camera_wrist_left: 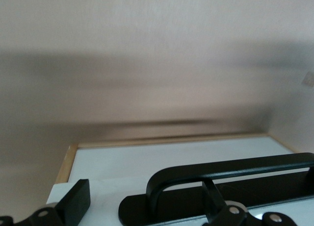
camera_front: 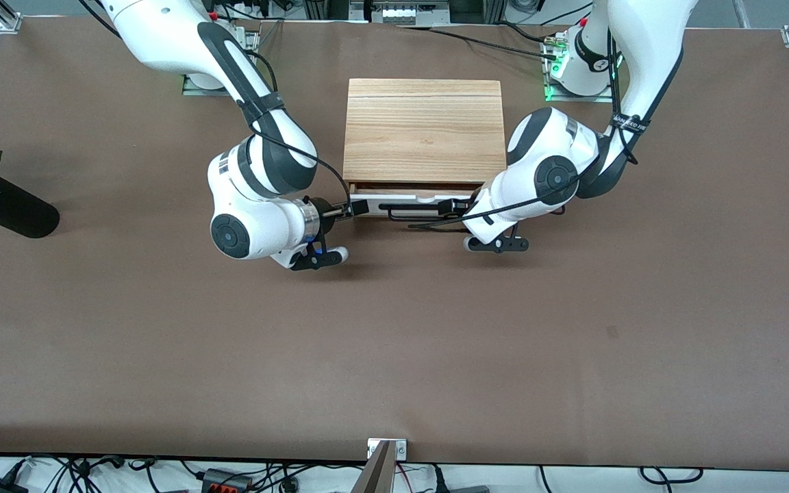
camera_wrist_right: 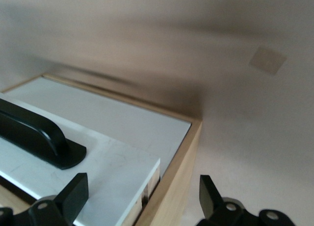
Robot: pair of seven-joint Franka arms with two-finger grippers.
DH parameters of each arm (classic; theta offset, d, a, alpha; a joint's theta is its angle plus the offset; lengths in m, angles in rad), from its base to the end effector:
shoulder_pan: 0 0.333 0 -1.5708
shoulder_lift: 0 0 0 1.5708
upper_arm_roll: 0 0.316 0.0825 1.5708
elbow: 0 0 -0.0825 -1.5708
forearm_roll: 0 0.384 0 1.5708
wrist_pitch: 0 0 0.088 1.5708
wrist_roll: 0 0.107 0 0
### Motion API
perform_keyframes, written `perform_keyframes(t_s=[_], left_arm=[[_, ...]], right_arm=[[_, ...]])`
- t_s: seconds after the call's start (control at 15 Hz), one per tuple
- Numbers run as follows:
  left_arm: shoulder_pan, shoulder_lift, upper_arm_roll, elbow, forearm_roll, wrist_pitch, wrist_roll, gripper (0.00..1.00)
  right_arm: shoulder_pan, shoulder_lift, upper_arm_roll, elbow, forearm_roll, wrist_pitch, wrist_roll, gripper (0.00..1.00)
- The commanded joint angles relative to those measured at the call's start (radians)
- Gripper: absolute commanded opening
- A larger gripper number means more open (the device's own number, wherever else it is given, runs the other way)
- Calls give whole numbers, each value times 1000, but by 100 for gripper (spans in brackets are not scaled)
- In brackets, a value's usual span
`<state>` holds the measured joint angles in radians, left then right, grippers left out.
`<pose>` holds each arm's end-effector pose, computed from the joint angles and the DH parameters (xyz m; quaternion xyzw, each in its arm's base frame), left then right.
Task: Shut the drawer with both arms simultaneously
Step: 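Push the drawer front into the box with both grippers together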
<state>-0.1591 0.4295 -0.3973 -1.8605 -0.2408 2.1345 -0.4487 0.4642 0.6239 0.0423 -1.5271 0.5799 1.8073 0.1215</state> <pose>0.5309 -0.3253 0.2974 0.9814 0.0284 -0.1427 0.1249 0.5680 0.3627 0.2822 -0.9451 -0.0668 0.2408 0.2106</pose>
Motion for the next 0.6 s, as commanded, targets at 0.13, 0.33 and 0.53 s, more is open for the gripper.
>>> perform_keyframes(t_s=[0.13, 0.33, 0.53], left_arm=[[12, -32, -8, -14, -25, -131, -7, 100], [16, -35, -9, -8, -25, -191, -7, 100], [21, -41, -8, -3, -25, -196, -5, 100]], right_arm=[[28, 14, -2, 8, 17, -63, 6, 100], [36, 19, -2, 8, 18, -57, 6, 100], [19, 23, -10, 16, 43, -52, 6, 100]])
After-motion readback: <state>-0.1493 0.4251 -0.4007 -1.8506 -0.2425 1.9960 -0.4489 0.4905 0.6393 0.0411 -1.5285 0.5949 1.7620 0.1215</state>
